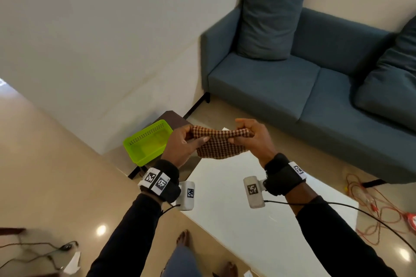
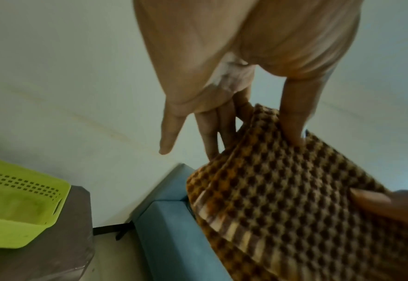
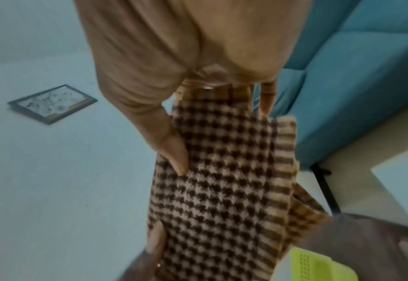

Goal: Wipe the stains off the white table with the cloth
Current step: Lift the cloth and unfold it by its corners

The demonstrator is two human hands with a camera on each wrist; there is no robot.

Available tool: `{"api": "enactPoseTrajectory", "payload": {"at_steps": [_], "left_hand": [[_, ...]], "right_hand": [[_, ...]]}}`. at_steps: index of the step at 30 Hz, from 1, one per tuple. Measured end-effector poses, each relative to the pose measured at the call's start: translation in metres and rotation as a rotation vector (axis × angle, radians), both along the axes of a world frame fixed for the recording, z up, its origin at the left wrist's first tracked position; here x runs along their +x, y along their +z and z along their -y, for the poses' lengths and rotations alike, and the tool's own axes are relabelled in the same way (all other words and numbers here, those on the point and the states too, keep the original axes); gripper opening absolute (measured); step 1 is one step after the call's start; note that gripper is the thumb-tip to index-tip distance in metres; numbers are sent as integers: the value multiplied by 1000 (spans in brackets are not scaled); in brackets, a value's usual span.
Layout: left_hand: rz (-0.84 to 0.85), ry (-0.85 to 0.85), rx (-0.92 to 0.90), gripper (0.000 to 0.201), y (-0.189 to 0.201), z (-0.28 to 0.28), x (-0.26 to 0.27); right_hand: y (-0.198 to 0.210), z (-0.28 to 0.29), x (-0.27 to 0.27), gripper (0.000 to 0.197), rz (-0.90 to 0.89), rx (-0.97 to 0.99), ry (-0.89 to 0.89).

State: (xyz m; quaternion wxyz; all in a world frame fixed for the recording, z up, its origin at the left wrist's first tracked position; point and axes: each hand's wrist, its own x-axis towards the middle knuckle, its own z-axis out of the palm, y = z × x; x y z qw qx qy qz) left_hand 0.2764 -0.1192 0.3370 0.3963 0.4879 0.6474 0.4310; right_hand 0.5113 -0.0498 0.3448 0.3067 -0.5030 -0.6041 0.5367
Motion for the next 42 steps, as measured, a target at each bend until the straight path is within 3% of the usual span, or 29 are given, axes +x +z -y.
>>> {"api": "enactPoseTrajectory", "payload": {"at_steps": [3,6,9,15,19,23,26,29,34,38,39,42], "left_hand": [[135,138,-14,46,-20,-13,-32],[232,235,-69,37,-52,-28,-73],[111,326,-181,22,-99,-42,-131],[-38,320,-452,28,-210,-80,-243],[-246,265,-633,40,-279,-107,-298],[-256,232,-769,42,-332,-127,-321],[-282,221,-851,41,-361,-138,-324],[-281,222,-870,42,-384,-150,-326],[-318,208,-872,49,-380,-161,-331],[-476,111,-892,74,-376,-151,-326],[-536,87,-919,73,-393,-159,-330],[-640,-2,-851,57,-390,-158,-325]], "right_hand": [[-13,-10,-36,50,-261,-283,-22],[-50,-9,-89,42,-490,-685,-20],[-94,-21,-156,30,-442,-785,-35],[-200,-76,-287,33,-280,-906,-123],[-283,-117,-357,41,56,-733,-69],[-331,-156,-398,51,415,-504,84],[-365,-167,-414,53,554,-441,177],[-385,-173,-424,43,604,-387,213],[-381,-186,-430,54,652,-276,277],[-389,-175,-427,61,952,-125,409],[-408,-180,-433,60,1011,-135,425],[-405,-161,-430,52,1091,19,481]]}}
